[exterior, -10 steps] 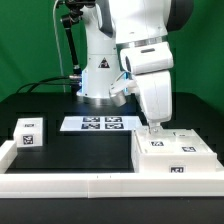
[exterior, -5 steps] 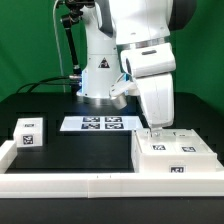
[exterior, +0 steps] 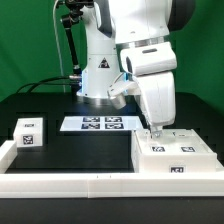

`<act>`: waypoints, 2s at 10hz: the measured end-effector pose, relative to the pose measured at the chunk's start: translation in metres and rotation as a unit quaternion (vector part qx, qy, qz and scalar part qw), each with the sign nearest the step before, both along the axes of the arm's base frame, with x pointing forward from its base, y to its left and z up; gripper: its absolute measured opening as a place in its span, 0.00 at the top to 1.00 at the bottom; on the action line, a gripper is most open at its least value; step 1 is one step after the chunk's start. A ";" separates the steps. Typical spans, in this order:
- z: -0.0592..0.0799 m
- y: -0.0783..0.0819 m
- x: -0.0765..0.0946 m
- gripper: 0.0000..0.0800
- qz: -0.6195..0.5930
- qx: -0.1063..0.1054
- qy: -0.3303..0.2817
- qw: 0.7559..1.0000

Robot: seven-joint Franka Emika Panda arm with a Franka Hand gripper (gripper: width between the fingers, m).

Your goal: Assemble cabinet

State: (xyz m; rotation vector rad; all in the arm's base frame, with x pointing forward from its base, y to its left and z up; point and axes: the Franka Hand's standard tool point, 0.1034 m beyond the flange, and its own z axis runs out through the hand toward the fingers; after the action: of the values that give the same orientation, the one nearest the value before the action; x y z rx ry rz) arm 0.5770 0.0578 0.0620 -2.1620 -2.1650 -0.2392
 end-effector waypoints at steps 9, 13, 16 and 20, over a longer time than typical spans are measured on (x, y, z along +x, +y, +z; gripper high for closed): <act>0.025 -0.038 -0.059 0.00 -0.158 0.000 -0.079 0.984; 0.019 -0.038 -0.068 0.00 -0.160 0.003 -0.082 0.984; 0.019 -0.038 -0.068 0.00 -0.160 0.003 -0.082 0.984; 0.018 -0.042 -0.071 0.00 -0.197 0.011 -0.085 0.977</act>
Offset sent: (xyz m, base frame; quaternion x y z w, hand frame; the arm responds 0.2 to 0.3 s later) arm -0.0198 -0.0272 0.0166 -0.0440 -0.0238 0.1132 0.9923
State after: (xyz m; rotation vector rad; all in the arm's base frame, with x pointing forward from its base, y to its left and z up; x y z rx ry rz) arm 0.5058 0.0157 0.0798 -2.6278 -1.7715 -0.4840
